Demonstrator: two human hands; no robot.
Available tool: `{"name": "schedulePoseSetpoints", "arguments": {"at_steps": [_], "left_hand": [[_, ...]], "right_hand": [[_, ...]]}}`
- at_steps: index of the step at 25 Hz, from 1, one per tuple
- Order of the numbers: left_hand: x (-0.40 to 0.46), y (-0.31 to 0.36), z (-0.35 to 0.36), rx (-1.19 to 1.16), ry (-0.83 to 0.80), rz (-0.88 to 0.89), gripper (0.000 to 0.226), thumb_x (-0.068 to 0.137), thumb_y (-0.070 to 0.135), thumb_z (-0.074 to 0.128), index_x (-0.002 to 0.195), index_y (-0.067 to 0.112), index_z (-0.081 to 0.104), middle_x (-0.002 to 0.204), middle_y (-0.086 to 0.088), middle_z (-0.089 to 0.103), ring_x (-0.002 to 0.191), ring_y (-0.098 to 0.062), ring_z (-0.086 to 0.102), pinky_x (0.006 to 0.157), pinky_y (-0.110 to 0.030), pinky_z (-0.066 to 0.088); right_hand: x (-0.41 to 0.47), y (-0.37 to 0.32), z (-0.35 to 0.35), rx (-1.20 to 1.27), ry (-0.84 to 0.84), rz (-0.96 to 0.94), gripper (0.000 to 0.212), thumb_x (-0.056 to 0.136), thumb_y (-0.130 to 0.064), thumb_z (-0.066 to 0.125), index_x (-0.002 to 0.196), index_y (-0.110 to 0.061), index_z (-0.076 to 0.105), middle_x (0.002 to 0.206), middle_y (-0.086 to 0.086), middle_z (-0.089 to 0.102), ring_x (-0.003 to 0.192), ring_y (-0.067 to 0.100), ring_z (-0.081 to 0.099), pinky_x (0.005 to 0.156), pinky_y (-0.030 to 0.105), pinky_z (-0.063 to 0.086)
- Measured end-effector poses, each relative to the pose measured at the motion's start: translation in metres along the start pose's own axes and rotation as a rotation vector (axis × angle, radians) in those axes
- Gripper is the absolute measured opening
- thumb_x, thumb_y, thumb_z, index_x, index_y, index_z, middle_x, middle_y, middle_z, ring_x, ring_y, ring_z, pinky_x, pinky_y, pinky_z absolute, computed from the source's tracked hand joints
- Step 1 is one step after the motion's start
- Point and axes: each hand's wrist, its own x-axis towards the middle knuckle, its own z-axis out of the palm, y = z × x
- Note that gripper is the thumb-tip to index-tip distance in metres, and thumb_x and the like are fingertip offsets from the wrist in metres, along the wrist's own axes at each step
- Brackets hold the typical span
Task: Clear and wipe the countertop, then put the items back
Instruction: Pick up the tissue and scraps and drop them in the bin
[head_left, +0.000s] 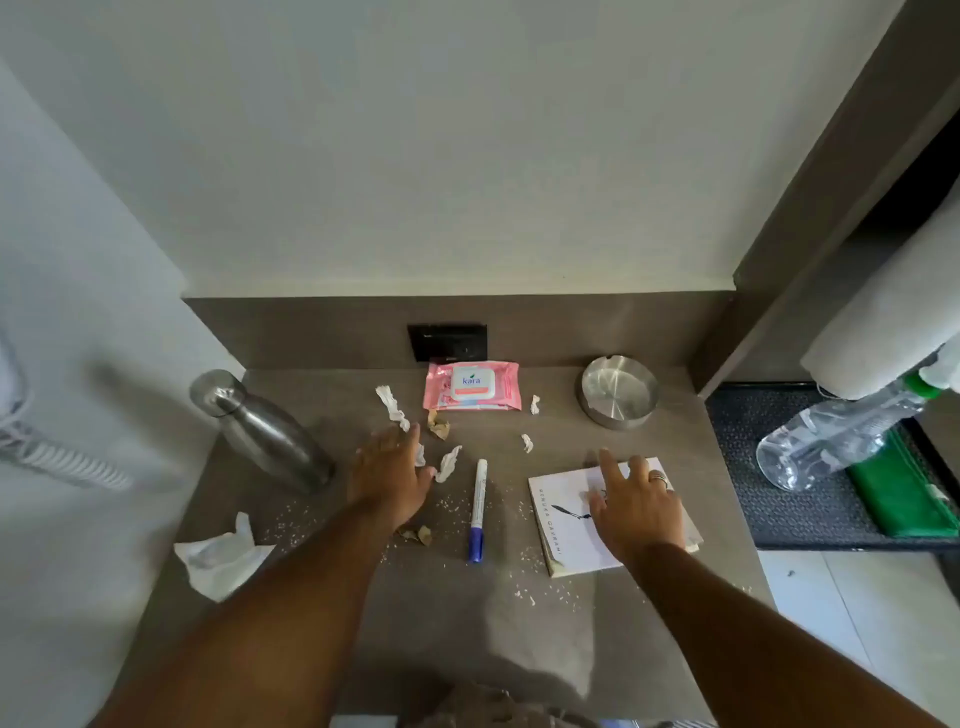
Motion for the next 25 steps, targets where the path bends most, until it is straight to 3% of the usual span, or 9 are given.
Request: {"name": "schedulePoseSetpoints", "arguments": {"at_steps": [3,5,8,11,14,16,17,20,25], "left_hand": [[0.009,0.005,0.007,-0.076,0.032,-0.061,0.066,0.092,0.045,0.056,0.149,0.022,0.033,0.145,-0.008,0.049,0.132,-0.028,0.046,0.105,-0.041,0.042],[0.012,0.011,0.011,-0.082,0.043,-0.01,0.061,0.093,0.046,0.054,0.148,0.026,0.035,0.134,-0.008,0.058,0.121,-0.028,0.055,0.096,-0.04,0.047],[0.012,0.018,0.017,-0.068,0.028,0.068,0.054,0.093,0.047,0.054,0.142,0.03,0.042,0.125,-0.005,0.062,0.113,-0.025,0.059,0.091,-0.038,0.049],[0.017,0.021,0.02,-0.056,-0.012,0.076,0.034,0.093,0.042,0.057,0.123,0.026,0.059,0.113,-0.001,0.065,0.103,-0.019,0.061,0.08,-0.03,0.043],[0.017,0.021,0.017,-0.134,-0.007,0.071,0.015,0.095,0.033,0.055,0.099,0.022,0.065,0.094,0.002,0.065,0.083,-0.01,0.06,0.065,-0.023,0.038],[0.017,0.016,0.01,-0.253,0.05,-0.03,0.014,0.096,0.027,0.052,0.095,0.019,0.063,0.082,0.005,0.062,0.07,-0.006,0.055,0.056,-0.023,0.037],[0.018,0.01,0.007,-0.314,0.092,-0.098,0.015,0.097,0.025,0.05,0.097,0.017,0.063,0.082,0.004,0.063,0.07,-0.009,0.057,0.056,-0.026,0.042],[0.024,-0.01,0.0,-0.434,0.172,-0.275,0.025,0.1,0.021,0.043,0.117,0.017,0.061,0.105,-0.004,0.071,0.094,-0.023,0.066,0.076,-0.036,0.054],[0.049,-0.034,-0.006,-0.5,0.095,-0.427,0.046,0.091,0.001,0.05,0.134,0.019,0.053,0.125,-0.009,0.062,0.111,-0.025,0.061,0.084,-0.037,0.051]], "right_hand": [[0.002,0.005,0.017,0.136,-0.066,0.07,0.034,0.098,-0.043,0.041,0.13,-0.031,0.042,0.113,0.009,0.048,0.092,0.029,0.063,0.075,0.039,0.059],[0.007,0.005,0.023,0.241,-0.087,0.064,0.029,0.099,-0.032,0.043,0.128,-0.03,0.046,0.11,0.008,0.048,0.085,0.027,0.064,0.074,0.04,0.06],[0.027,-0.003,0.019,0.384,-0.096,-0.05,0.043,0.094,-0.006,0.05,0.131,-0.028,0.051,0.124,0.009,0.051,0.1,0.03,0.061,0.086,0.04,0.056],[0.059,-0.018,0.002,0.401,-0.077,-0.14,0.057,0.086,0.011,0.049,0.132,-0.022,0.053,0.13,0.009,0.051,0.109,0.031,0.058,0.092,0.04,0.053],[0.096,-0.039,-0.007,0.391,-0.086,-0.177,0.039,0.09,-0.004,0.048,0.128,-0.016,0.053,0.126,0.012,0.053,0.104,0.034,0.06,0.087,0.043,0.052],[0.118,-0.057,-0.007,0.426,-0.086,-0.11,0.028,0.096,-0.023,0.044,0.122,-0.016,0.051,0.119,0.014,0.057,0.099,0.034,0.062,0.081,0.042,0.053],[0.126,-0.066,-0.007,0.439,-0.091,-0.086,0.028,0.097,-0.029,0.045,0.121,-0.016,0.05,0.117,0.014,0.058,0.099,0.034,0.063,0.081,0.041,0.053],[0.143,-0.086,0.0,0.453,-0.109,-0.015,0.029,0.095,-0.035,0.051,0.115,-0.014,0.049,0.112,0.015,0.06,0.098,0.036,0.064,0.082,0.045,0.054],[0.156,-0.091,0.014,0.443,-0.124,0.004,0.018,0.092,-0.016,0.049,0.105,-0.008,0.059,0.105,0.015,0.066,0.092,0.033,0.066,0.076,0.039,0.055]]}}
